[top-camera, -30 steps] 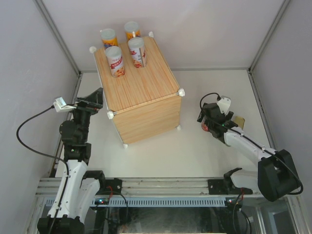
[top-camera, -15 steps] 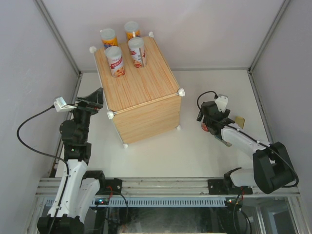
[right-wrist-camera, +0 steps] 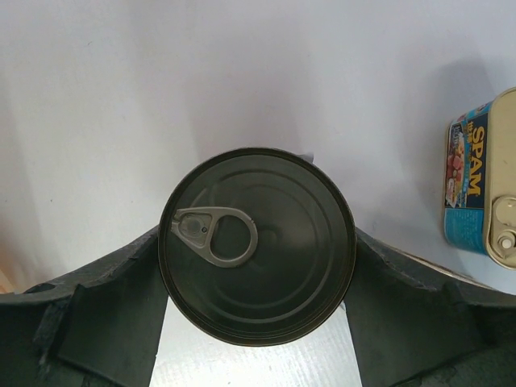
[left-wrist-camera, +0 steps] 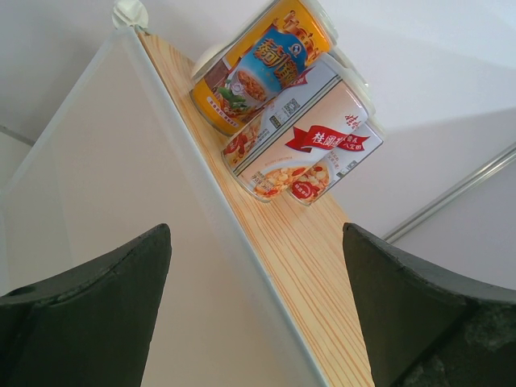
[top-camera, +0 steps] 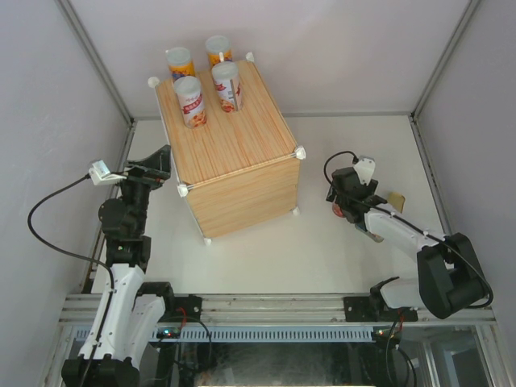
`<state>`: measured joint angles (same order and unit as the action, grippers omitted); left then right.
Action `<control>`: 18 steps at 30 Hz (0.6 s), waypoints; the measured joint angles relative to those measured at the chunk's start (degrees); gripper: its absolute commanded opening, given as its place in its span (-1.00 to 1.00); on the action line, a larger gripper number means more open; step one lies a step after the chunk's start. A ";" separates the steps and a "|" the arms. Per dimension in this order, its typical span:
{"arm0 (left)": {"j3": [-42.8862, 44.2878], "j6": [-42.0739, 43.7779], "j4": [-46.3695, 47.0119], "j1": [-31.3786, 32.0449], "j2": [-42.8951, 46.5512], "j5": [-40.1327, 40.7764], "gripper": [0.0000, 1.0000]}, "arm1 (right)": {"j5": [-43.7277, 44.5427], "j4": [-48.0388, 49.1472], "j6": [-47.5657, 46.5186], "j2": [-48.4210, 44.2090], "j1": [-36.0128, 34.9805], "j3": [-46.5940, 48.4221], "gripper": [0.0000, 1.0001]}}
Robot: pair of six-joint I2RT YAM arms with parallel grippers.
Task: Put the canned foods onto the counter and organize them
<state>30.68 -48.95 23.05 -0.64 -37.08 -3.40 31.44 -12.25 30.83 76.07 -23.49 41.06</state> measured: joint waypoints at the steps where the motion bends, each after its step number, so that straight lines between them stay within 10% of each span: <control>1: 0.00 0.00 0.00 0.00 0.02 0.00 0.82 | 0.00 -0.02 -0.02 -0.07 -0.13 0.00 -1.00; 18: -1.01 0.00 0.00 0.00 0.70 0.02 0.82 | -0.07 -4.90 -1.77 -8.59 -3.32 0.00 -1.00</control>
<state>29.67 -48.95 23.05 -0.64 -36.38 -3.38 31.38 -17.15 29.06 67.48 -26.81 41.06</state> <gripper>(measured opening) 0.909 0.740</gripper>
